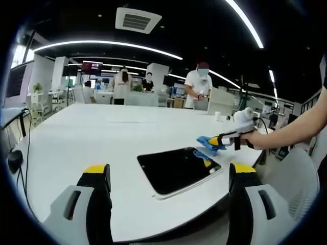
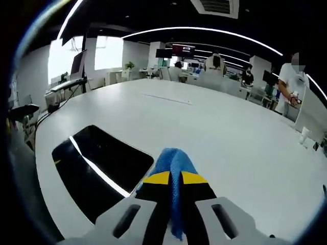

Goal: Wipe the mirror surface with the cleaning cloth until all visible marks leave the cleaned area.

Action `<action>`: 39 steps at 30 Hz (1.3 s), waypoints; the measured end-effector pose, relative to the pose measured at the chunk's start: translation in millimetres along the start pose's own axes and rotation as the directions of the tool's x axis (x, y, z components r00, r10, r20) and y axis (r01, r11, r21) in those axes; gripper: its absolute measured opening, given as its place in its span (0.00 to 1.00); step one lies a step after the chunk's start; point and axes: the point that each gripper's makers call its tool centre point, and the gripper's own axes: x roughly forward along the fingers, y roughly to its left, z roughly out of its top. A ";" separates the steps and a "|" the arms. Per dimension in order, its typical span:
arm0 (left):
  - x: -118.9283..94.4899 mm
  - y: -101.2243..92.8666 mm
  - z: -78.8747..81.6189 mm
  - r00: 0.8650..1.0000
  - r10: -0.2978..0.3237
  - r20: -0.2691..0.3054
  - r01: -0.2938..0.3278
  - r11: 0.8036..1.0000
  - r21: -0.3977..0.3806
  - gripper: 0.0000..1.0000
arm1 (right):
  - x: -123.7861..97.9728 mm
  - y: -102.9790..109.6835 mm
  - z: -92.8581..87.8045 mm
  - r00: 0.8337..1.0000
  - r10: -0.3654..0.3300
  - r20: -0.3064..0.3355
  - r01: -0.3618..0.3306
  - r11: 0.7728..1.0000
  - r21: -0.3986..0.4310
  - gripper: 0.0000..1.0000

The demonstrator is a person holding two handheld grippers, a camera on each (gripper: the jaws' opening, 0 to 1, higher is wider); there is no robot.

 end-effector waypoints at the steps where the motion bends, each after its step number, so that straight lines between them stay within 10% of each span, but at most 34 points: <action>1: 0.0 0.0 0.1 1.000 0.000 0.001 0.000 1.000 0.000 0.94 | 2.4 2.4 3.1 1.000 0.013 0.005 -0.013 1.000 0.006 0.01; 20: 1.4 0.0 -1.9 1.000 -0.003 -0.009 0.003 1.000 -0.009 0.96 | 57.4 37.4 2.8 0.998 0.026 -0.050 -0.026 1.000 0.011 0.01; 39: 1.6 -0.5 -2.9 1.000 -0.005 -0.016 0.005 1.000 -0.017 0.96 | 52.1 64.0 -2.0 0.997 0.008 -0.082 -0.012 0.999 -0.038 0.01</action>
